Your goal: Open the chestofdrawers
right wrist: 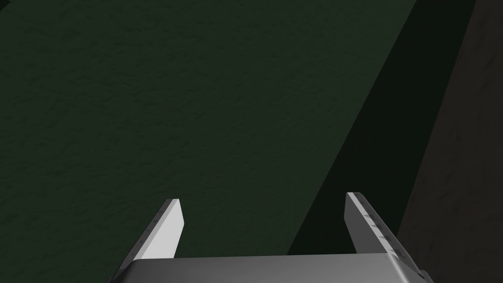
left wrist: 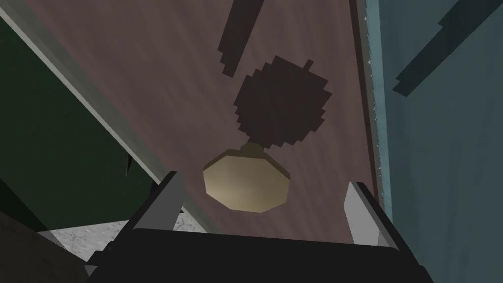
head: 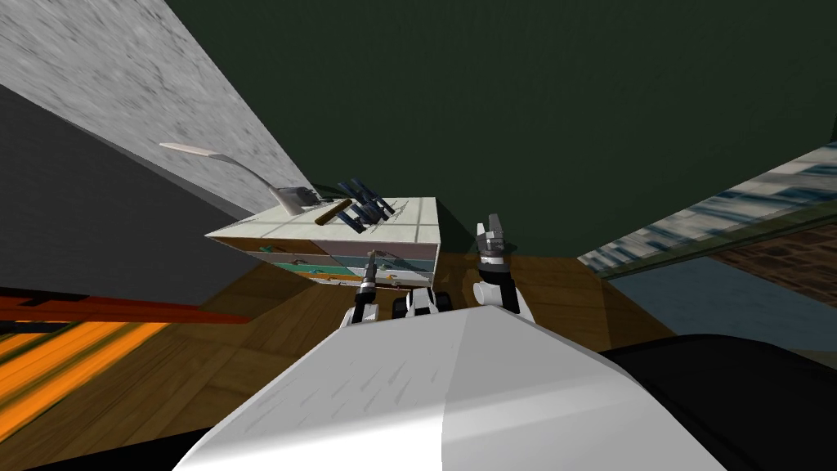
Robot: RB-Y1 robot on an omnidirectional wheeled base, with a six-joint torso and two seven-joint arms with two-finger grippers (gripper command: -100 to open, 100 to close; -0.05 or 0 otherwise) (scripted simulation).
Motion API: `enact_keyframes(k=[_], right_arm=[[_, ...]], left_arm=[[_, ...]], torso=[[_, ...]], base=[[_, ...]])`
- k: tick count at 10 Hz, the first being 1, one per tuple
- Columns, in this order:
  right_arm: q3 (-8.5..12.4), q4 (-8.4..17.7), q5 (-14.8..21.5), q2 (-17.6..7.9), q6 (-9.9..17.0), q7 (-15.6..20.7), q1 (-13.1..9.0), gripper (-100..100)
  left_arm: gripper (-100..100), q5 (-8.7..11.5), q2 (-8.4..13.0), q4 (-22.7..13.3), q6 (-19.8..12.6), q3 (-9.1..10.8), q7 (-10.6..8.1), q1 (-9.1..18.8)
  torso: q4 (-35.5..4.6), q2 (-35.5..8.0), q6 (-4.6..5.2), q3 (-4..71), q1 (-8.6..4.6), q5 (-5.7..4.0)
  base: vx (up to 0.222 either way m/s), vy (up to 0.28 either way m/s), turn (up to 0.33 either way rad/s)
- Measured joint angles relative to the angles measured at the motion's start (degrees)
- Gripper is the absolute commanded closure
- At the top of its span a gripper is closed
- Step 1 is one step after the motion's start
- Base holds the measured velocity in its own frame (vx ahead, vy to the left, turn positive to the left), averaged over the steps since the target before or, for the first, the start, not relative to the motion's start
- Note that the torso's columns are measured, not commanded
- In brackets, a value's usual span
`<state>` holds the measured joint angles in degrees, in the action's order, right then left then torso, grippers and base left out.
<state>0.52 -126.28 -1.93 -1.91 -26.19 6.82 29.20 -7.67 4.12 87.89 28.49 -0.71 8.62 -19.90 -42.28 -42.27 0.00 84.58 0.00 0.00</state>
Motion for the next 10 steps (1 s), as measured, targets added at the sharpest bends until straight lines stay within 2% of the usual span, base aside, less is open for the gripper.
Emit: enact_keyframes(k=[3, 4, 6, 10], right_arm=[[0.01, 0.0, 0.0, -0.01, 0.0, 0.0, 0.01, 0], [0.01, 0.0, 0.0, 0.0, 0.0, 0.0, 0.01, 0], [0.0, 0.0, 0.0, 0.0, 0.0, 0.0, -0.01, 0], [0.0, 0.01, 0.0, 0.0, 0.01, 0.0, -0.03, 0]], left_arm=[[-100, 0.01, 0.05, 1.19, -1.45, 0.12, -0.11, 0.28], [100, 0.01, 0.05, 1.28, -1.65, 0.12, -0.12, 0.31], [100, 0.01, -0.02, 0.96, -0.2, -0.06, -0.07, 0.43], [100, -0.08, 0.72, 3.53, -1.75, -0.7, -0.7, -1.31]], torso=[[0.05, 0.2, 0.0, 0.12, 0.04, 0.01], [0.01, -0.03, -0.01, 0.0, 0.02, 0.01], [0.16, 0.0, -0.06, -0.06, 0.27, 0.18], [0.03, -0.11, -0.07, -0.08, 0.08, 0.04]], base=[[0.069, -0.006, -0.017], [-0.054, 0.013, 0.036], [-0.075, 0.012, 0.004], [-0.178, 0.02, 0.015]])
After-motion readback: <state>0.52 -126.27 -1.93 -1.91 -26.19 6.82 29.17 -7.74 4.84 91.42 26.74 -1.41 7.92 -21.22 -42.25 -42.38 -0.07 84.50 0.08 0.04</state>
